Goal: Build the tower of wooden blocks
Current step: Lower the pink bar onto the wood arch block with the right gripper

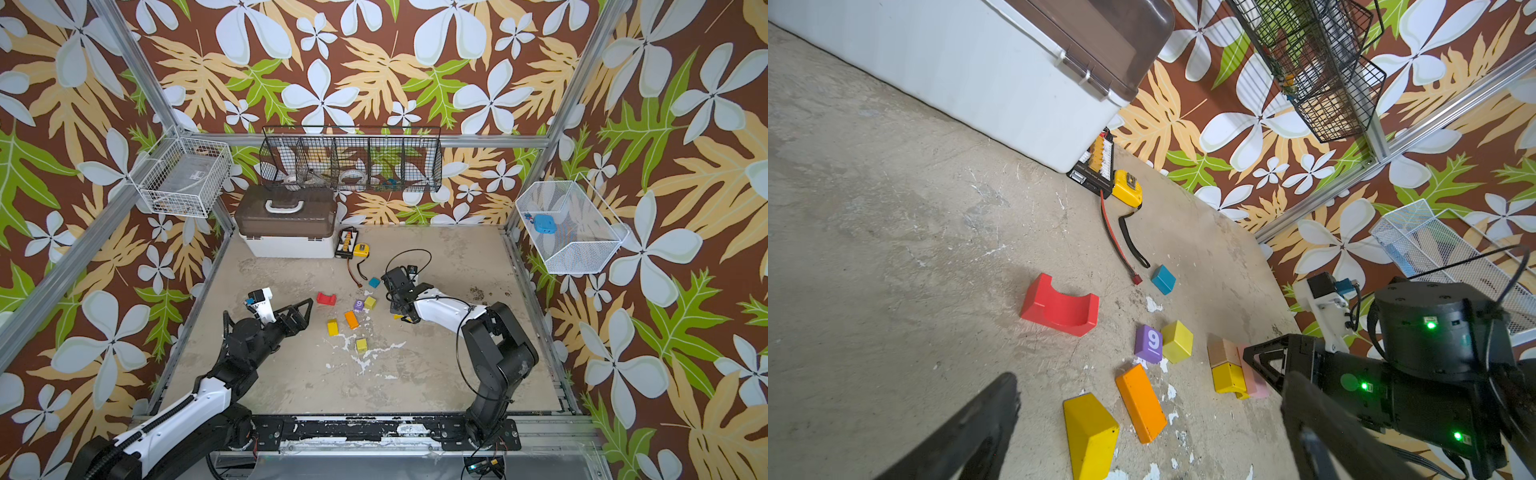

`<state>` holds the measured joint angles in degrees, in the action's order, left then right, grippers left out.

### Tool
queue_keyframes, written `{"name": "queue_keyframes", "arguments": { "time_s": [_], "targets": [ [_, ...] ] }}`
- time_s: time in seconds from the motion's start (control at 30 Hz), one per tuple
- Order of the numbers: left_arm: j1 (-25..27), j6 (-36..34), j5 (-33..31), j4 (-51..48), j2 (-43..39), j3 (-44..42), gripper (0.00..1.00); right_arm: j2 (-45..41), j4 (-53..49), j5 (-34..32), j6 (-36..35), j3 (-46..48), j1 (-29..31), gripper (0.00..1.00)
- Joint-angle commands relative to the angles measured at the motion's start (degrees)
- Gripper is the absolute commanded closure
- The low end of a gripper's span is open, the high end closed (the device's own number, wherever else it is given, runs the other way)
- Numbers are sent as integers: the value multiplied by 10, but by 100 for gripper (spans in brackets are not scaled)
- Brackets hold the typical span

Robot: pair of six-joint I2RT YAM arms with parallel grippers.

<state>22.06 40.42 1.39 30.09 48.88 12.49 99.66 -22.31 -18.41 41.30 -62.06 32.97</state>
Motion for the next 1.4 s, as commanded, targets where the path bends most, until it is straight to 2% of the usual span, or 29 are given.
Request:
{"name": "queue_keyframes", "arguments": {
  "time_s": [0.0,0.53,1.37],
  "targets": [
    [0,3,0,14,1,4,0,5,-4,-10,-5,-6,0,61],
    [0,4,2,14,1,5,0,21,-16,-23,-9,-22,0,65],
    [0,5,3,13,0,5,0,14,-7,-21,-1,-15,-5,65]
  ]
}}
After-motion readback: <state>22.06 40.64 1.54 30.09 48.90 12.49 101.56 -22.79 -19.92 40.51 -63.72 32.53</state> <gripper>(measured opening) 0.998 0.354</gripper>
